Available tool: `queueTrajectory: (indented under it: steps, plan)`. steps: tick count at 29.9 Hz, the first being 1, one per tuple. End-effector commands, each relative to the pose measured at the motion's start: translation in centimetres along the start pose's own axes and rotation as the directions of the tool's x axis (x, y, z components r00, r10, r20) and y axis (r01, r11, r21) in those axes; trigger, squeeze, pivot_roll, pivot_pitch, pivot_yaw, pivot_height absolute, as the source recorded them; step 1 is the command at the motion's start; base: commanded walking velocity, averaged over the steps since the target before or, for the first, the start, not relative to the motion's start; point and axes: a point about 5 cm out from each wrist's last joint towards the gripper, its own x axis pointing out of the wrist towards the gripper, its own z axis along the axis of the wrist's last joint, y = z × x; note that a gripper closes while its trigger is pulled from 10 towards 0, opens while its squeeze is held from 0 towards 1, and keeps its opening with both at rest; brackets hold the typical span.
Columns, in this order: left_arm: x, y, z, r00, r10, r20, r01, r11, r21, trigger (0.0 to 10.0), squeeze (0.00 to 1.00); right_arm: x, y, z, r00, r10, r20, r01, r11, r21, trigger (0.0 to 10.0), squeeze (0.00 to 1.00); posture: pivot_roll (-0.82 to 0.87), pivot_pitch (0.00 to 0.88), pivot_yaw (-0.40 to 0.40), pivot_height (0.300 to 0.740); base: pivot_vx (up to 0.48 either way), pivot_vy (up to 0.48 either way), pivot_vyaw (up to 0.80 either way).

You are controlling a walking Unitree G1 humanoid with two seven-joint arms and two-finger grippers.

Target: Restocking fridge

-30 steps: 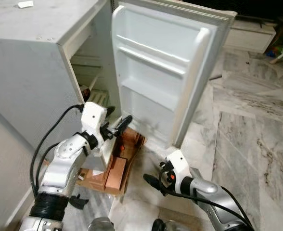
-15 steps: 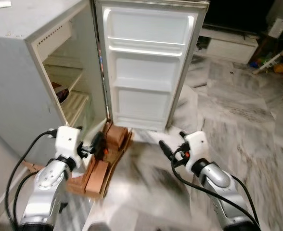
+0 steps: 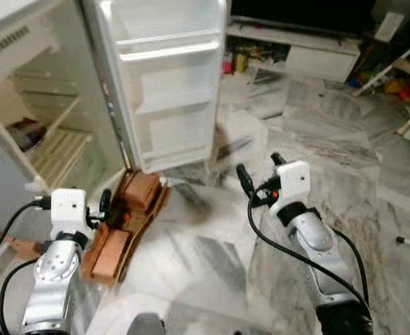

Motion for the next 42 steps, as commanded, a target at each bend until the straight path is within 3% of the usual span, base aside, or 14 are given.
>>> queueTrajectory:
  steps: [1,6,11,14,16,21,32,42]
  plan:
    - [0.0,0.0,0.2,1.000,-0.002,0.012,0.002,1.000,0.018,10.0,0.00,0.2,-0.3,0.2,1.000,-0.024,0.014,0.024,1.000,0.000,10.0,0.00,0.12,0.041,-0.007,0.740,0.337,-0.337,0.00]
    - [0.1,-1.0,-0.1,1.000,-0.008,0.011,0.008,1.000,0.004,10.0,0.00,0.1,-1.3,-0.5,0.993,-0.117,-0.021,0.117,0.993,-0.023,10.0,0.00,0.11,0.024,-0.008,0.740,0.340,-0.335,0.00]
    - [0.7,-1.4,0.3,1.000,-0.013,0.029,0.013,1.000,-0.002,10.0,0.00,0.6,-1.7,-0.4,0.986,-0.168,0.000,0.167,0.980,-0.109,10.0,0.00,0.11,0.023,-0.010,0.740,0.343,-0.331,0.00]
    - [0.8,-1.7,0.4,0.999,-0.027,0.037,0.027,1.000,-0.001,10.0,0.00,0.7,-1.7,-0.6,0.984,-0.176,-0.010,0.175,0.983,-0.047,10.0,0.00,0.11,0.024,-0.010,0.740,0.351,-0.324,0.00]
    - [0.9,-2.0,0.4,0.998,-0.038,0.040,0.039,0.999,-0.008,10.0,0.00,0.9,-2.0,-0.6,0.977,-0.212,-0.006,0.211,0.976,-0.053,10.0,0.00,0.10,0.024,-0.011,0.740,0.349,-0.324,0.00]
    - [1.5,-2.2,0.6,0.997,-0.059,0.041,0.059,0.998,0.012,10.0,0.00,1.5,-1.6,0.0,0.986,-0.170,0.001,0.169,0.985,0.024,10.0,0.00,0.10,0.025,-0.001,0.740,0.350,-0.324,0.00]
    - [1.7,-3.2,0.3,0.995,-0.091,0.042,0.091,0.996,-0.010,10.0,0.00,1.6,-1.6,0.1,0.987,-0.162,-0.004,0.163,0.986,0.034,10.0,0.00,0.08,0.035,-0.006,0.740,0.405,-0.172,-0.65]
    - [1.6,-2.7,-0.1,0.997,-0.068,0.026,0.069,0.997,-0.039,10.0,0.00,1.4,-1.6,0.0,0.984,-0.179,-0.004,0.179,0.983,0.037,10.0,0.00,0.09,0.027,-0.007,0.740,0.454,0.050,-0.80]
